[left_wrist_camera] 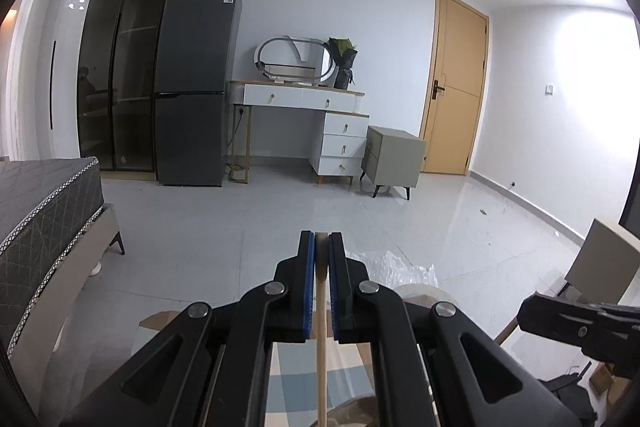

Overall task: Organize utensils
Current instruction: 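Lift both held chopsticks and carry them over the utensil holder, then open both tools to drop the chopsticks into the holder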

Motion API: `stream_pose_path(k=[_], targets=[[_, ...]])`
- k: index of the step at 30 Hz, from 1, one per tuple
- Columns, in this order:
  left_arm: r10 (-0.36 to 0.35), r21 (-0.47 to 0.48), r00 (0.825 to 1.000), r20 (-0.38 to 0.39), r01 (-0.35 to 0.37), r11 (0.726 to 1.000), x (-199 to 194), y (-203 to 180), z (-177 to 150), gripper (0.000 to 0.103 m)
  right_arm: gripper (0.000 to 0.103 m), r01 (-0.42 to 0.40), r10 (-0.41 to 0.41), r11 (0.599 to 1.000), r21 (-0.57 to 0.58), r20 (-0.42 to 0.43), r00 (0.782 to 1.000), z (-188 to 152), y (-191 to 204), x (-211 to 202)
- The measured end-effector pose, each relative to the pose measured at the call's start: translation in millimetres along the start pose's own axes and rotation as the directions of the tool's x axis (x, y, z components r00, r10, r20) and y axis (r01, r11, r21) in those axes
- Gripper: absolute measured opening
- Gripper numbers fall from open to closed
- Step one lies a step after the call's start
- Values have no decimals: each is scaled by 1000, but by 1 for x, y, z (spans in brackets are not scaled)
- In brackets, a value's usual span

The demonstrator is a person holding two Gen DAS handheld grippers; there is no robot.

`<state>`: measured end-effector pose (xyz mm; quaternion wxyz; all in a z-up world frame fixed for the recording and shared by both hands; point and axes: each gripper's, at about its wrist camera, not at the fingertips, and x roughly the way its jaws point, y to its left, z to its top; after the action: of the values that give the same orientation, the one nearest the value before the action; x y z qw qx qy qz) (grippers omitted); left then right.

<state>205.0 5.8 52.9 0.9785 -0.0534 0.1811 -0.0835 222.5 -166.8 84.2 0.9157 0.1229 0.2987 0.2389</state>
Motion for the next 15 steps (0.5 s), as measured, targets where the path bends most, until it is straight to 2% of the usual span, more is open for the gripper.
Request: stream_pose_path(k=[8, 15], targets=[[-22, -13, 999, -37, 21, 1000, -8, 2, 4, 2, 4, 18, -18, 1000, -10, -49, 999, -4, -2, 8], [-62, -16, 995, -78, 61, 998, -25, 5, 6, 2, 4, 21, -22, 1000, -21, -52, 998, -6, 4, 11]])
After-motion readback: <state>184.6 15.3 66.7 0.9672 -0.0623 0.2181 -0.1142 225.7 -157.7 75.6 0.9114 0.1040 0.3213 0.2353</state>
